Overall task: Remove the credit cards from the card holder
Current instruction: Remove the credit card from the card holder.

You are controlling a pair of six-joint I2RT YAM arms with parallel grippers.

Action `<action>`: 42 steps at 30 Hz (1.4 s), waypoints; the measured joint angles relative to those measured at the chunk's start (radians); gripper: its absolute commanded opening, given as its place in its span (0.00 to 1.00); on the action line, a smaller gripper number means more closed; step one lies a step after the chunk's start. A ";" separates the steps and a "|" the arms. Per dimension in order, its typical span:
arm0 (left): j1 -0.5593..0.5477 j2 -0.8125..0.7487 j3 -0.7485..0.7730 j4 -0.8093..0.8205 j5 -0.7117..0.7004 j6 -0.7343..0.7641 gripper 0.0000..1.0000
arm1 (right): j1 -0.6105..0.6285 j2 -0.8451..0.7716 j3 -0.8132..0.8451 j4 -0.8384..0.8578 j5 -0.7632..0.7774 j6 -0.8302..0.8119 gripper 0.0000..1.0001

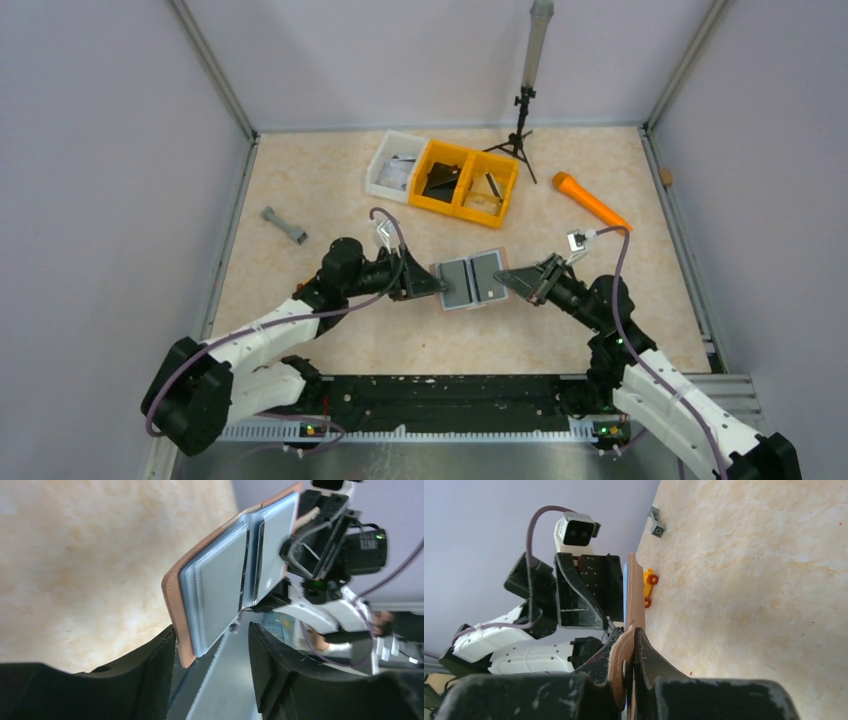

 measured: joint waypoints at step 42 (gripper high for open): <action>-0.165 0.252 0.136 0.161 -0.035 -0.031 0.34 | 0.000 0.112 -0.033 0.126 -0.060 0.063 0.00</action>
